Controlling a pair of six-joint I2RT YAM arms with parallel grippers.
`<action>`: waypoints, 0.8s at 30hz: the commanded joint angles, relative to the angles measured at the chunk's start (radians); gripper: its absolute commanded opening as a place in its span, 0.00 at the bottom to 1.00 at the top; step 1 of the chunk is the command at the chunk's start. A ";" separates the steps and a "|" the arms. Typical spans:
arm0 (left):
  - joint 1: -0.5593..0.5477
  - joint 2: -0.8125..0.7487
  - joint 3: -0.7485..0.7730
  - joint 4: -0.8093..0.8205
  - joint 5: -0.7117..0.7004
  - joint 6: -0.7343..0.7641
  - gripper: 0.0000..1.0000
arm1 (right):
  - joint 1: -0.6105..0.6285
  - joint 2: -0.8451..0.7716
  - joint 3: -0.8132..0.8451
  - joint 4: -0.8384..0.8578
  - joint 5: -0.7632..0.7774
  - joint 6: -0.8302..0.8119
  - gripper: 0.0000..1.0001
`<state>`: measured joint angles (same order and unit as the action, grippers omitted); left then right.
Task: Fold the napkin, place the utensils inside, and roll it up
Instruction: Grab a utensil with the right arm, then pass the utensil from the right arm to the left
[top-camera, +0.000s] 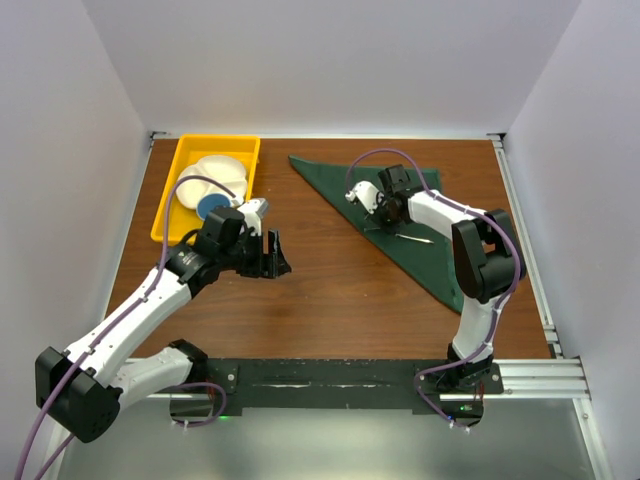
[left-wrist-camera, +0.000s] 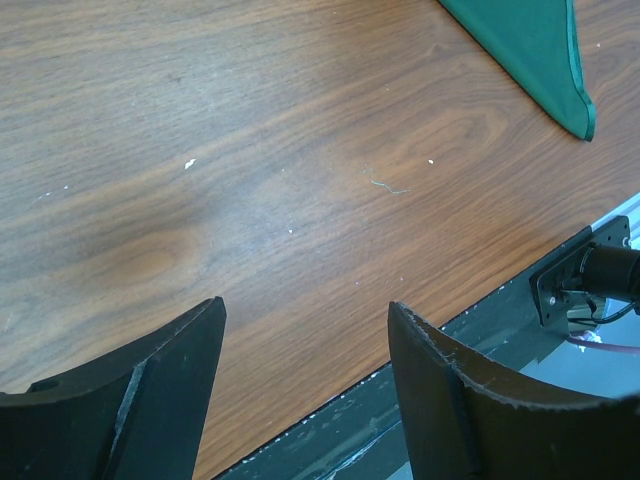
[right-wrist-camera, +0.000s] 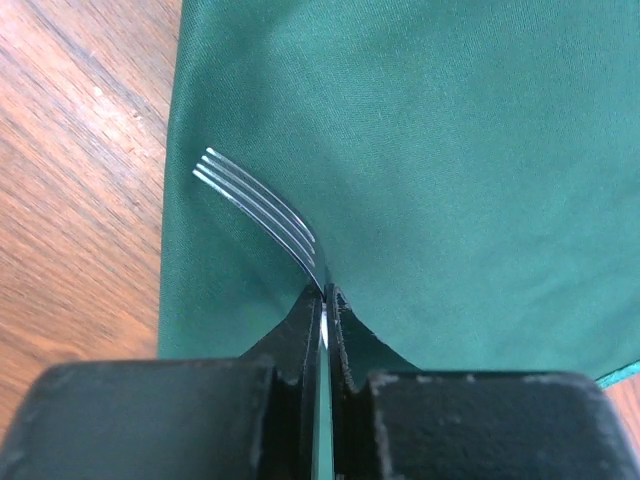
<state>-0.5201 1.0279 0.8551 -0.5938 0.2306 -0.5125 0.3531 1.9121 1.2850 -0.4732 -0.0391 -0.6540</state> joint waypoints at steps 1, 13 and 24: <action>-0.003 -0.014 0.044 0.011 -0.001 0.000 0.71 | 0.003 -0.008 0.059 -0.010 0.034 0.014 0.00; -0.001 0.021 0.056 0.097 0.012 -0.027 0.74 | 0.056 -0.100 0.370 -0.318 0.273 0.375 0.00; 0.042 0.159 0.173 0.186 0.078 -0.041 0.76 | 0.079 -0.214 0.130 -0.295 -0.726 0.729 0.00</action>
<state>-0.5034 1.1477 0.9745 -0.4740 0.2592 -0.5480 0.4191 1.6981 1.5036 -0.7498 -0.3313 -0.0910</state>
